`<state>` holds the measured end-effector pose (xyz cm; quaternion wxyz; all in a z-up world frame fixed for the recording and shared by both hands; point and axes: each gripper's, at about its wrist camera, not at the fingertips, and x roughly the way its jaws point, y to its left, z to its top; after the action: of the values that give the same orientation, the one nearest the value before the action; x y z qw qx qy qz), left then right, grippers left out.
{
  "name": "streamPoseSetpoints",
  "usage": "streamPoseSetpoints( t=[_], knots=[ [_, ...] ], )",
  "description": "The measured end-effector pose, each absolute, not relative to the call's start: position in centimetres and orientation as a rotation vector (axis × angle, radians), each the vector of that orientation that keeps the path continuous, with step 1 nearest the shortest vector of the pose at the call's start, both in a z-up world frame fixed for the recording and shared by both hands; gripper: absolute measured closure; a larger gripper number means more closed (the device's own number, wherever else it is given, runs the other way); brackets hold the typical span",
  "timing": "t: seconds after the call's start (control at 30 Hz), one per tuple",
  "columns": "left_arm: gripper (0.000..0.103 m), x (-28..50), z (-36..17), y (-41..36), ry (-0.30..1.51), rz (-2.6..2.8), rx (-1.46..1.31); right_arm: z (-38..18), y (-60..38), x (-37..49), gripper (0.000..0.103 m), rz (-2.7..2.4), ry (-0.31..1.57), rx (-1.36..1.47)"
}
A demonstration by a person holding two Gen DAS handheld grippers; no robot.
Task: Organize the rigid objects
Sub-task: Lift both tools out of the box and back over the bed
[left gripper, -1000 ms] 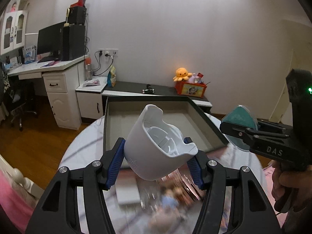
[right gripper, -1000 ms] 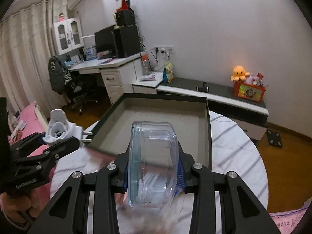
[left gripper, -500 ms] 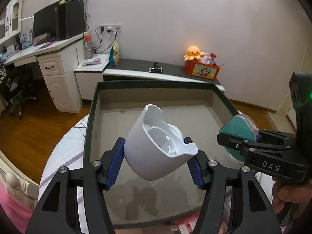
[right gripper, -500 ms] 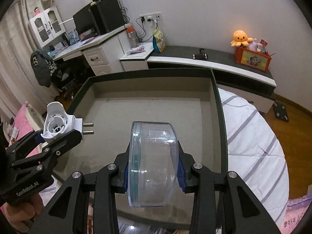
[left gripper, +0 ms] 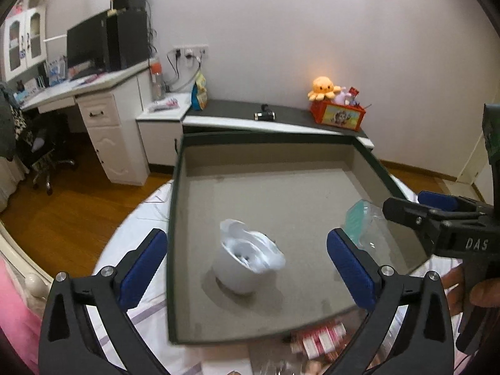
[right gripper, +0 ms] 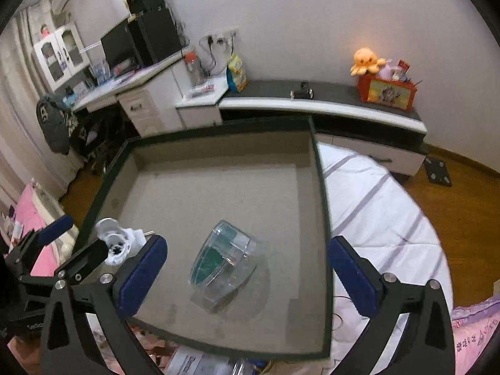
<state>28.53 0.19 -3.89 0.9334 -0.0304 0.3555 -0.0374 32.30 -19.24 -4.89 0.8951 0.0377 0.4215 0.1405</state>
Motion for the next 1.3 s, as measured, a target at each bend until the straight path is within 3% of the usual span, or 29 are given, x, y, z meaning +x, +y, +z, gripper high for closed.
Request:
streamPoseSetpoints(
  t=[0.43, 1.0, 1.3],
  knots=[
    [0.0, 16.8, 1.5, 0.8, 0.563, -0.075, -0.058, -0.6, -19.2, 20.3, 0.0, 0.309, 0.707, 0.109],
    [0.0, 4.4, 3.5, 0.7, 0.436, -0.023, -0.068, 0.9, -20.0, 5.4, 0.0, 0.17, 0.496, 0.075],
    [0.0, 1.3, 2.2, 0.3, 0.435, -0.019, -0.078, 0.1, -18.9, 1.8, 0.0, 0.162, 0.485, 0.034]
  ],
)
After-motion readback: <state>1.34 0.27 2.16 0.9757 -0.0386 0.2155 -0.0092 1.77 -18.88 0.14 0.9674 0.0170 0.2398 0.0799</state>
